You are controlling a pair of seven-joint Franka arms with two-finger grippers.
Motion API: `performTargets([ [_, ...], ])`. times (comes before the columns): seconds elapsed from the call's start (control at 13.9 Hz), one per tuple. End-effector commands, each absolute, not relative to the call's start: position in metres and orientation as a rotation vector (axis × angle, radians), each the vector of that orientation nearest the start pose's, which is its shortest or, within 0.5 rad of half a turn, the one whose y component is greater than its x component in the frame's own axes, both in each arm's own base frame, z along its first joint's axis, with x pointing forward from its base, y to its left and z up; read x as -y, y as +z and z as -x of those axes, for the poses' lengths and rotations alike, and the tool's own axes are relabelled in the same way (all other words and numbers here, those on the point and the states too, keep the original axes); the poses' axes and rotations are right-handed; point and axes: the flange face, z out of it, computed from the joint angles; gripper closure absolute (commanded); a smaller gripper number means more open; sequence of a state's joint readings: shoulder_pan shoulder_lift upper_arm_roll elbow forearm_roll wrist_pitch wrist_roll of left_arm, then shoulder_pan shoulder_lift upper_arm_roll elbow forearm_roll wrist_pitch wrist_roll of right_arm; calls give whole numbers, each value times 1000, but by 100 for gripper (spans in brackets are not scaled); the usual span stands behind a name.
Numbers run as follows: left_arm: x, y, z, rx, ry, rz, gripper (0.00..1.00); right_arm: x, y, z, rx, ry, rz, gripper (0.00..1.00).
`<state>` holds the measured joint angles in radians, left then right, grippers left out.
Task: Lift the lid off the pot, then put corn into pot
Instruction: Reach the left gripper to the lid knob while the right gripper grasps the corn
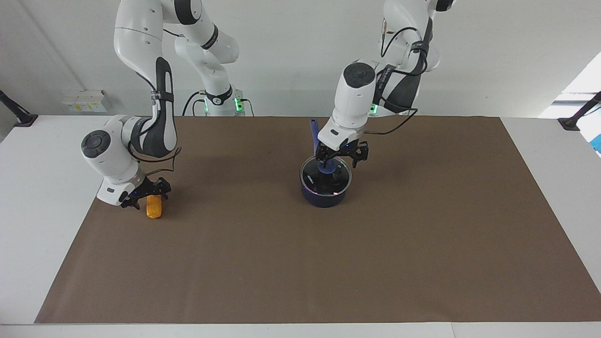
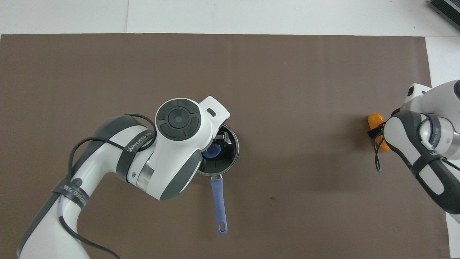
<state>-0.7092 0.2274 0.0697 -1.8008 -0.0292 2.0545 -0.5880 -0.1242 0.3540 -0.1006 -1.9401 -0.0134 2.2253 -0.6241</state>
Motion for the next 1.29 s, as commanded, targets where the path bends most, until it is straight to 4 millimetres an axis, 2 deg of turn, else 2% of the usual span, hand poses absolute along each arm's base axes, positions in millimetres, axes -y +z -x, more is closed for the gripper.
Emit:
performTargets([
  [0.0,386,406,-484,-36,-45,3174,0,136,299,-590,660,76,3076,44],
  [0.07,385,404,-481,-38,-35,3170,0,136,299,-590,656,74,3078,87],
  [0.14,384,404,-480,-38,-21,3164,0,136,299,-590,642,76,3080,100],
  [0.36,390,401,-468,-6,-8,3159,0,122,299,-593,588,88,3092,100],
  [0.43,391,402,-467,16,-7,3159,11,119,301,-596,572,88,3096,100],
  [0.5,392,403,-466,33,-7,3159,46,118,303,-598,567,84,3098,100],
  [0.57,392,404,-467,28,-7,3159,87,119,305,-598,554,76,3101,100],
  [0.65,392,405,-469,26,-13,3162,100,121,314,-602,522,53,3112,100],
  [0.79,391,407,-471,24,-18,3155,100,116,340,-609,447,18,3128,100],
  [0.93,386,418,-477,38,-13,3150,100,103,366,-611,333,44,3129,100],
  [1.08,376,447,-485,55,-18,3153,100,80,396,-608,295,32,3127,100],
  [1.22,355,471,-499,83,-33,3160,100,59,424,-604,292,24,3127,100],
])
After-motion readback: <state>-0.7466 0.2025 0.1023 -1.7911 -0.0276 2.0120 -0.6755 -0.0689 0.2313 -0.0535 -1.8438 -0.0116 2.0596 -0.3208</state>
